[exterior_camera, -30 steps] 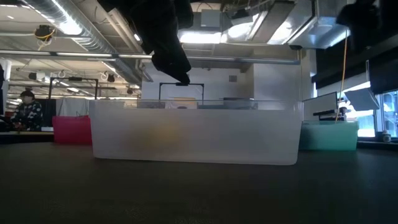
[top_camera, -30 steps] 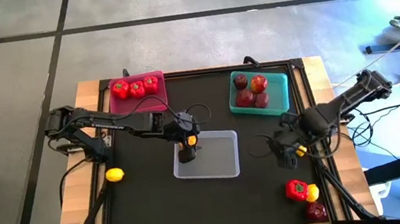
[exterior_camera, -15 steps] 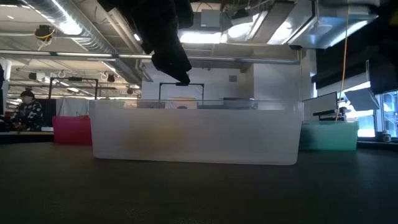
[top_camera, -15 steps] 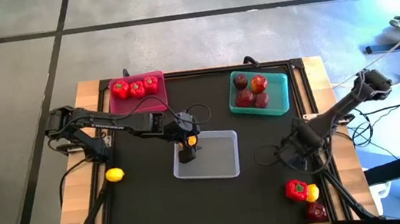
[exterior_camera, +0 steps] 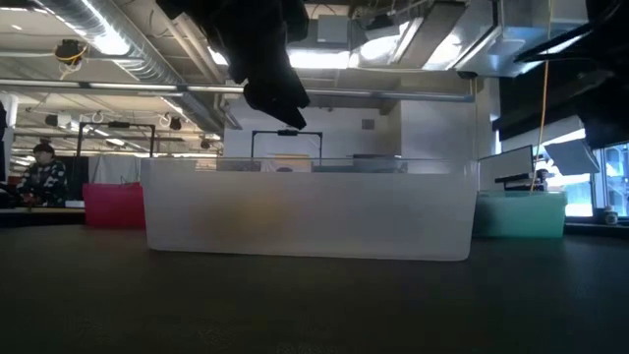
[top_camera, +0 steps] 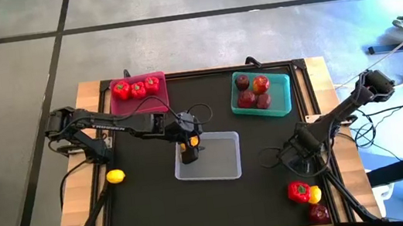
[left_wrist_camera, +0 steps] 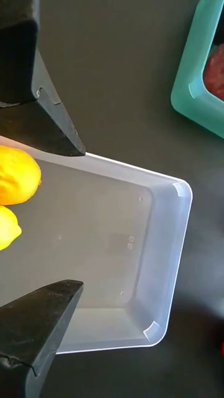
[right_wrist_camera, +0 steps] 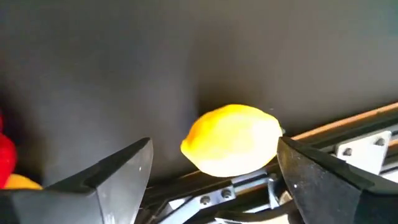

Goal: Sort produce into baskets
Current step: Put the lemon into the white bin

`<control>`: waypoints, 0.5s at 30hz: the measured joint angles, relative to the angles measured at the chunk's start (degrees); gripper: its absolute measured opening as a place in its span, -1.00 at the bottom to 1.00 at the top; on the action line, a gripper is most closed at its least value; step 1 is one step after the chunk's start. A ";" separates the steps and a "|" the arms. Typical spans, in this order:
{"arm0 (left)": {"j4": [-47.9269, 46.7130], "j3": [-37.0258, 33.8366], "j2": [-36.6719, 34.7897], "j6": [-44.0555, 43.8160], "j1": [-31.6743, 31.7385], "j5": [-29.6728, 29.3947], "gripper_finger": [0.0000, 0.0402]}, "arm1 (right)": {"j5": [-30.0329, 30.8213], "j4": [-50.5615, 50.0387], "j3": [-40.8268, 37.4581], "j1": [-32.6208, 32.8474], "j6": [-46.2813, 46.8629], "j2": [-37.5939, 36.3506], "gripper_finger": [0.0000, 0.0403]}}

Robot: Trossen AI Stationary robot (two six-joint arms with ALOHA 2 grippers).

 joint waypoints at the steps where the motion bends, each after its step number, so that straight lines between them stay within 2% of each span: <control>1: 0.00 0.00 0.00 0.00 -0.04 0.00 0.68 | -0.11 0.38 -0.16 0.02 0.42 0.05 0.69; 6: 0.07 0.00 0.00 0.00 -0.04 0.00 0.68 | -1.60 1.92 -1.59 0.00 1.06 2.67 0.69; 15: 0.31 0.00 -0.01 0.20 -0.04 0.01 0.68 | -2.54 2.52 -2.27 -0.72 -0.48 14.51 0.69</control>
